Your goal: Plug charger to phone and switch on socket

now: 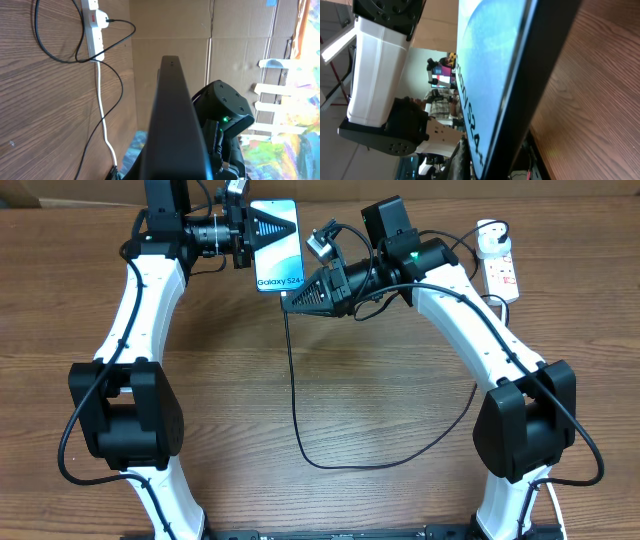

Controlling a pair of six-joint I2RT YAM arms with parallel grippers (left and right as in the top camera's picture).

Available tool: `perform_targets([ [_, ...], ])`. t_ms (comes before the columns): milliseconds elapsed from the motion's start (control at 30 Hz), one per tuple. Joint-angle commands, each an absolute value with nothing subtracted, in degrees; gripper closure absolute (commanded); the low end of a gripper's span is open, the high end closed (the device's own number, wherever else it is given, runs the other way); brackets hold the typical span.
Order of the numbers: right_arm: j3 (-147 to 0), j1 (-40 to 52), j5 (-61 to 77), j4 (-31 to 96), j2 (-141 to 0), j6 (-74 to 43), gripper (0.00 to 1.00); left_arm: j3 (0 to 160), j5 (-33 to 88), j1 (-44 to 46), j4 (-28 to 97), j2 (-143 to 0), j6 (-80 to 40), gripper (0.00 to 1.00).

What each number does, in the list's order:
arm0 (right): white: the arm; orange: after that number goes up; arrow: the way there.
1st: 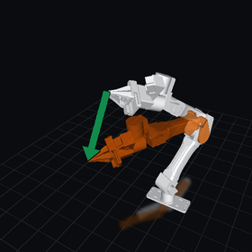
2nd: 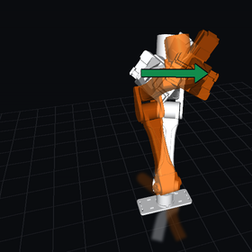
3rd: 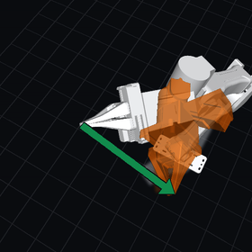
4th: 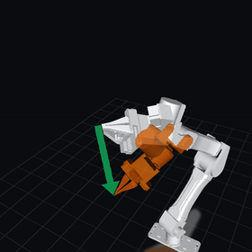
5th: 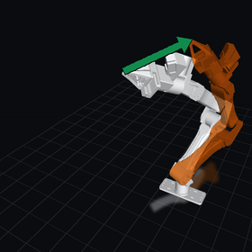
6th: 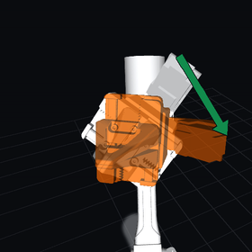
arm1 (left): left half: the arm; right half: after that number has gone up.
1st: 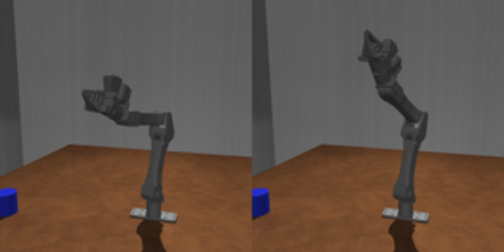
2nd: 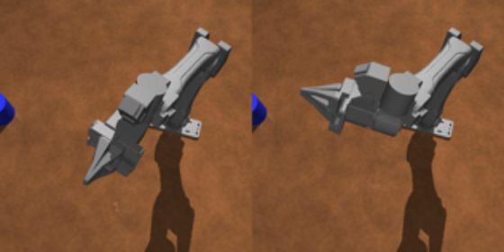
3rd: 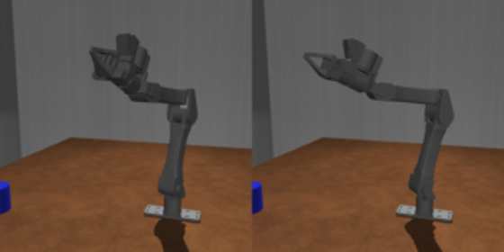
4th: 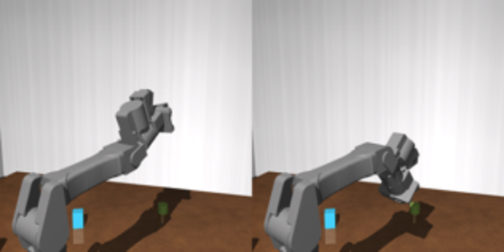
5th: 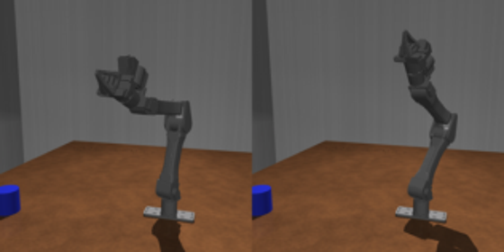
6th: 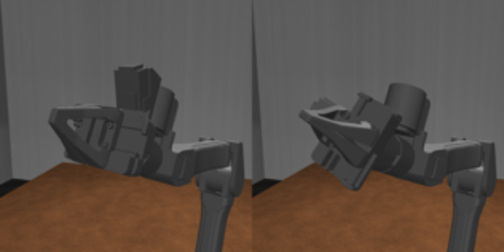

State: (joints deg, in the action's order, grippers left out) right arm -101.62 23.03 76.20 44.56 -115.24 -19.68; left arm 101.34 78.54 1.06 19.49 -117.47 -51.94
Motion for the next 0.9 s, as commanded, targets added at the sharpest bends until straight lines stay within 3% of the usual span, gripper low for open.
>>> perform_targets([
  [0, -102.35, 23.51, 75.07, 43.79, -113.80, -19.73, 0.96, 101.27, 80.53, 2.76, 19.46, -116.95, -51.44, 0.96],
  [867, -102.32, 23.51, 76.55, 44.07, -113.80, -19.66, 0.96, 101.27, 80.84, 2.63, 19.46, -116.95, -51.44, 0.96],
])
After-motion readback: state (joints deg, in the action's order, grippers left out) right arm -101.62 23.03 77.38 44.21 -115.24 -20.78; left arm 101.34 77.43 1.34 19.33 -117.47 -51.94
